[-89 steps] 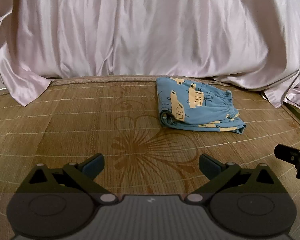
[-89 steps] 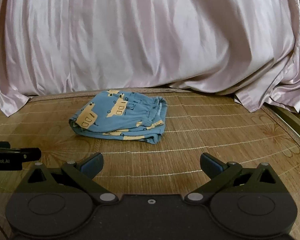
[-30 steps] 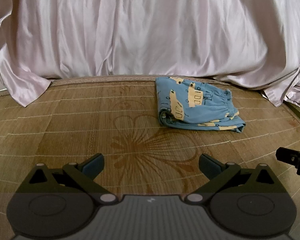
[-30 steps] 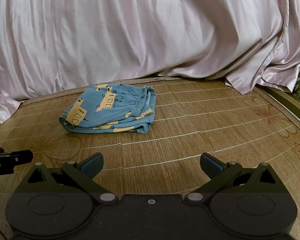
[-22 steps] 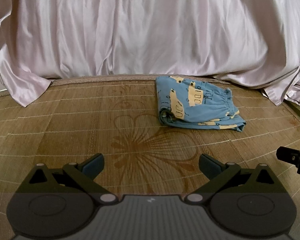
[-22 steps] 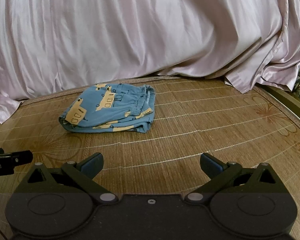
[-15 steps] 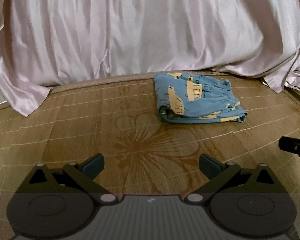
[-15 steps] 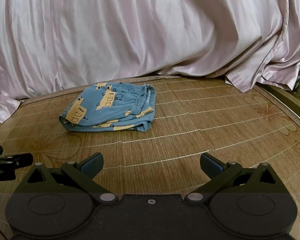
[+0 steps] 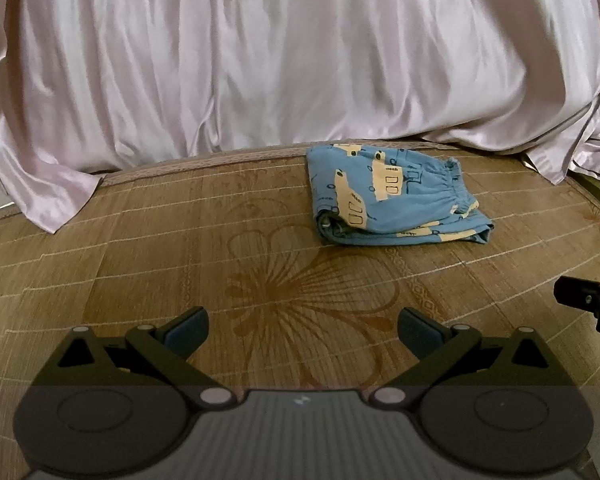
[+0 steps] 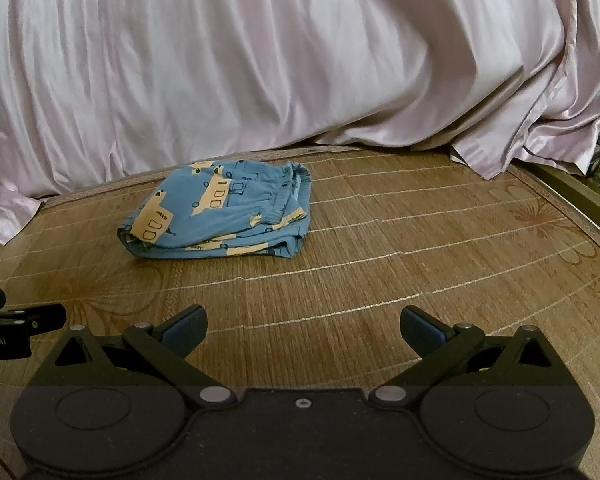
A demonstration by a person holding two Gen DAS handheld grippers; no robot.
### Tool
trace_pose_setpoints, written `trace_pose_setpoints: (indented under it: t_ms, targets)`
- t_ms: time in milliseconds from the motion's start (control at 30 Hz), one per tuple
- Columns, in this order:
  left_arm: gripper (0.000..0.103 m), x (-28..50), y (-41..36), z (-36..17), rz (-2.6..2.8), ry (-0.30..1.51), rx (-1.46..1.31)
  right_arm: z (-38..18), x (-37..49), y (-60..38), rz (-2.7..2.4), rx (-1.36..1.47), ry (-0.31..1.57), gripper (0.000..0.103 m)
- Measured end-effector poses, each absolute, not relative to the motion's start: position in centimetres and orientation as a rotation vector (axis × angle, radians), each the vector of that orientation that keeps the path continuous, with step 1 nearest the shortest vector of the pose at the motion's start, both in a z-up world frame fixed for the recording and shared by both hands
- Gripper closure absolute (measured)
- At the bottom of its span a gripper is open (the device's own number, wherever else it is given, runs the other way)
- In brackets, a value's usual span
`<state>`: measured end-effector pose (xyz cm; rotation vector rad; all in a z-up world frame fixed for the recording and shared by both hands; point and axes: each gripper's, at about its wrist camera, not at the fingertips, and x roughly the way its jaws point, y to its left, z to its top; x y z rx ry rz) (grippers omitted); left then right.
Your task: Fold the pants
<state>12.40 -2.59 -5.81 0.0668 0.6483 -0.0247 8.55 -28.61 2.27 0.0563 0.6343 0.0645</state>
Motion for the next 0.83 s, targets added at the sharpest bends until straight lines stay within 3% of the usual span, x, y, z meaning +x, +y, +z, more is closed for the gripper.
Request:
trace_pose_setpoints:
  t_ms: [833]
  targets:
    - [0.000,12.76,-2.83,-6.73,-0.024,0.687,0.079,1.36,9.05,-28.88,0.065,0.080,0.659,0.001]
